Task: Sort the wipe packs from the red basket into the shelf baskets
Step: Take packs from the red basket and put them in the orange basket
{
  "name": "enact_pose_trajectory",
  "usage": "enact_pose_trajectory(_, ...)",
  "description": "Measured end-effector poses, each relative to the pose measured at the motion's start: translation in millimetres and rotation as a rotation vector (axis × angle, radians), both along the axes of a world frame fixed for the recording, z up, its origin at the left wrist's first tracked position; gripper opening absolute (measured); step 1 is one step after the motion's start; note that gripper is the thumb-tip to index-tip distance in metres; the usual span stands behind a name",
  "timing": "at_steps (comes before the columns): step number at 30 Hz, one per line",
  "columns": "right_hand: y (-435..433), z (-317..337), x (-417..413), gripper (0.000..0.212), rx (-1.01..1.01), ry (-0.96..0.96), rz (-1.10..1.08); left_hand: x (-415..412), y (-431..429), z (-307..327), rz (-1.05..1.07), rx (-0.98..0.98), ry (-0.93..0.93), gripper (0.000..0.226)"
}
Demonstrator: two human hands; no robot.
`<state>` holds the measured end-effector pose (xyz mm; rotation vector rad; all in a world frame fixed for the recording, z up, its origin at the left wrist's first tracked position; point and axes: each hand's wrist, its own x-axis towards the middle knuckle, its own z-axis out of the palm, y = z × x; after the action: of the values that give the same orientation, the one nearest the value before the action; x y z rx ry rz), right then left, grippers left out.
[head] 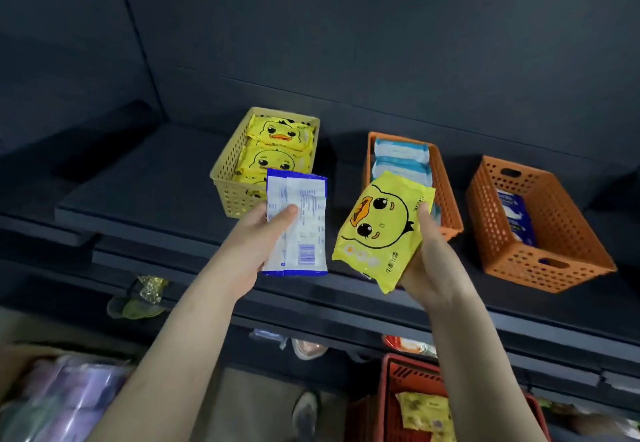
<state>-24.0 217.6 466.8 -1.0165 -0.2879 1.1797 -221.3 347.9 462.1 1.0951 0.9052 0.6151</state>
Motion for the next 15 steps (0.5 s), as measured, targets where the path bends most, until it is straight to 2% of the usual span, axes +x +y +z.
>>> enact_pose_trajectory(3, 44, -4, 16, 0.039, 0.006, -0.190, 0.064, 7, 41, 1, 0.052, 0.048, -0.026, 0.020)
enact_pose_trajectory(6, 96, -2, 33, 0.046, -0.018, -0.353, 0.079, 8, 84, 7, 0.167, 0.108, -0.057, 0.023)
enact_pose_trajectory(10, 167, 12, 55, 0.032, 0.004, -0.620, 0.148, 4, 134, 14, 0.275, 0.219, 0.036, 0.023)
enact_pose_trajectory(15, 251, 39, 54, 0.026, 0.040, -1.008, 0.286, -8, 174, 13, 0.434, 0.206, 0.102, 0.020)
